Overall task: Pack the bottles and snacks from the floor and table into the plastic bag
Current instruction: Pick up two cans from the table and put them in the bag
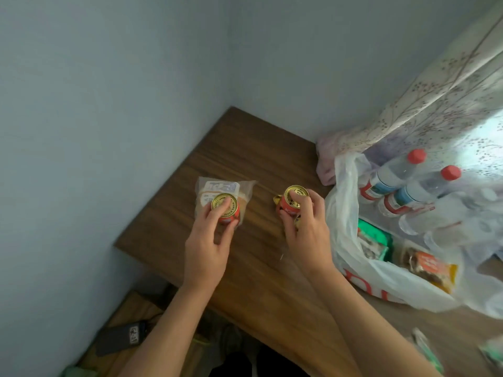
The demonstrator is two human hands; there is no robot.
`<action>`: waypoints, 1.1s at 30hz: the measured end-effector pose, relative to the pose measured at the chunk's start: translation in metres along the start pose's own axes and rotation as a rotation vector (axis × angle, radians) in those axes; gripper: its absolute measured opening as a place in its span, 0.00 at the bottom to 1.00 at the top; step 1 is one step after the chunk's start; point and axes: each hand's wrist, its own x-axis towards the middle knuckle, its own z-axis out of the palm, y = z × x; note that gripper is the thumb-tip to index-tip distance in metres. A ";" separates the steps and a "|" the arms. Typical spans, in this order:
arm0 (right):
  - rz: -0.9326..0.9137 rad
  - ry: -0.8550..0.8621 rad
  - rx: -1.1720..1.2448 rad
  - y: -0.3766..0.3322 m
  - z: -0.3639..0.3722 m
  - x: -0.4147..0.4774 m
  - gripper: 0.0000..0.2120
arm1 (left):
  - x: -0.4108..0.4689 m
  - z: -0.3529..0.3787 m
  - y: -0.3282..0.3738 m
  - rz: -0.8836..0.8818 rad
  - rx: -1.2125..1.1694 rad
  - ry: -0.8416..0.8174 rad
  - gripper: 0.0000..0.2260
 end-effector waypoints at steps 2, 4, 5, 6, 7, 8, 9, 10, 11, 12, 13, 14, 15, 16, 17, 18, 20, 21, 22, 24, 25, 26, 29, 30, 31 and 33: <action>-0.021 0.035 -0.003 -0.005 -0.020 -0.003 0.19 | 0.010 -0.002 0.018 0.049 -0.017 -0.039 0.22; -0.016 0.084 -0.015 -0.008 -0.040 -0.007 0.18 | 0.021 -0.001 0.034 0.093 -0.018 -0.089 0.22; -0.008 0.105 -0.024 -0.009 -0.051 -0.011 0.18 | 0.025 0.000 0.045 0.120 -0.013 -0.113 0.22; -0.003 0.128 -0.029 -0.010 -0.064 -0.015 0.18 | 0.027 0.000 0.057 0.149 -0.008 -0.139 0.22; -0.001 0.152 -0.028 -0.011 -0.076 -0.020 0.17 | 0.030 0.000 0.070 0.176 -0.008 -0.168 0.22; 0.000 0.175 -0.026 -0.012 -0.088 -0.026 0.17 | 0.031 0.001 0.082 0.203 -0.013 -0.198 0.22; -0.003 0.193 -0.030 -0.012 -0.100 -0.031 0.17 | 0.032 0.003 0.092 0.226 -0.025 -0.230 0.22; -0.006 0.207 -0.038 -0.011 -0.111 -0.037 0.18 | 0.034 0.006 0.101 0.246 -0.038 -0.264 0.21; -0.008 0.222 -0.048 -0.011 -0.121 -0.042 0.18 | 0.036 0.009 0.110 0.269 -0.044 -0.293 0.21; -0.008 0.236 -0.062 -0.009 -0.131 -0.047 0.19 | 0.038 0.014 0.119 0.296 -0.042 -0.315 0.21; -0.005 0.253 -0.081 -0.006 -0.140 -0.052 0.19 | 0.039 0.018 0.128 0.323 -0.041 -0.333 0.22; -0.002 0.274 -0.098 -0.002 -0.149 -0.056 0.20 | 0.040 0.023 0.137 0.347 -0.045 -0.349 0.22; 0.006 0.292 -0.102 0.003 -0.157 -0.060 0.20 | 0.041 0.028 0.147 0.361 -0.053 -0.367 0.22; 0.019 0.309 -0.096 0.007 -0.164 -0.065 0.20 | 0.040 0.033 0.155 0.364 -0.063 -0.385 0.22; 0.031 0.328 -0.094 0.013 -0.171 -0.069 0.20 | 0.039 0.038 0.163 0.365 -0.071 -0.399 0.22; 0.044 0.344 -0.101 0.018 -0.177 -0.072 0.20 | 0.038 0.044 0.170 0.370 -0.072 -0.412 0.22; 0.082 0.358 -0.117 0.031 -0.189 -0.079 0.19 | 0.036 0.056 0.182 0.398 -0.075 -0.445 0.22; 0.104 0.359 -0.109 0.037 -0.194 -0.081 0.19 | 0.034 0.062 0.187 0.412 -0.079 -0.463 0.22; 0.120 0.362 -0.104 0.043 -0.199 -0.083 0.18 | 0.033 0.069 0.193 0.421 -0.081 -0.477 0.22; 0.136 0.376 -0.107 0.054 -0.209 -0.085 0.18 | 0.031 0.081 0.203 0.428 -0.080 -0.494 0.22; 0.141 0.381 -0.108 0.060 -0.215 -0.085 0.18 | 0.031 0.089 0.207 0.433 -0.075 -0.501 0.22; 0.146 0.383 -0.106 0.065 -0.219 -0.084 0.18 | 0.031 0.096 0.210 0.437 -0.066 -0.508 0.22; 0.167 0.397 -0.094 0.082 -0.229 -0.079 0.18 | 0.031 0.117 0.217 0.430 -0.047 -0.509 0.21; 0.173 0.399 -0.089 0.088 -0.231 -0.076 0.18 | 0.031 0.123 0.219 0.420 -0.047 -0.507 0.21; 0.180 0.400 -0.079 0.094 -0.231 -0.074 0.17 | 0.031 0.130 0.221 0.412 -0.047 -0.504 0.21; 0.188 0.393 -0.060 0.109 -0.230 -0.068 0.17 | 0.031 0.142 0.225 0.404 -0.044 -0.495 0.20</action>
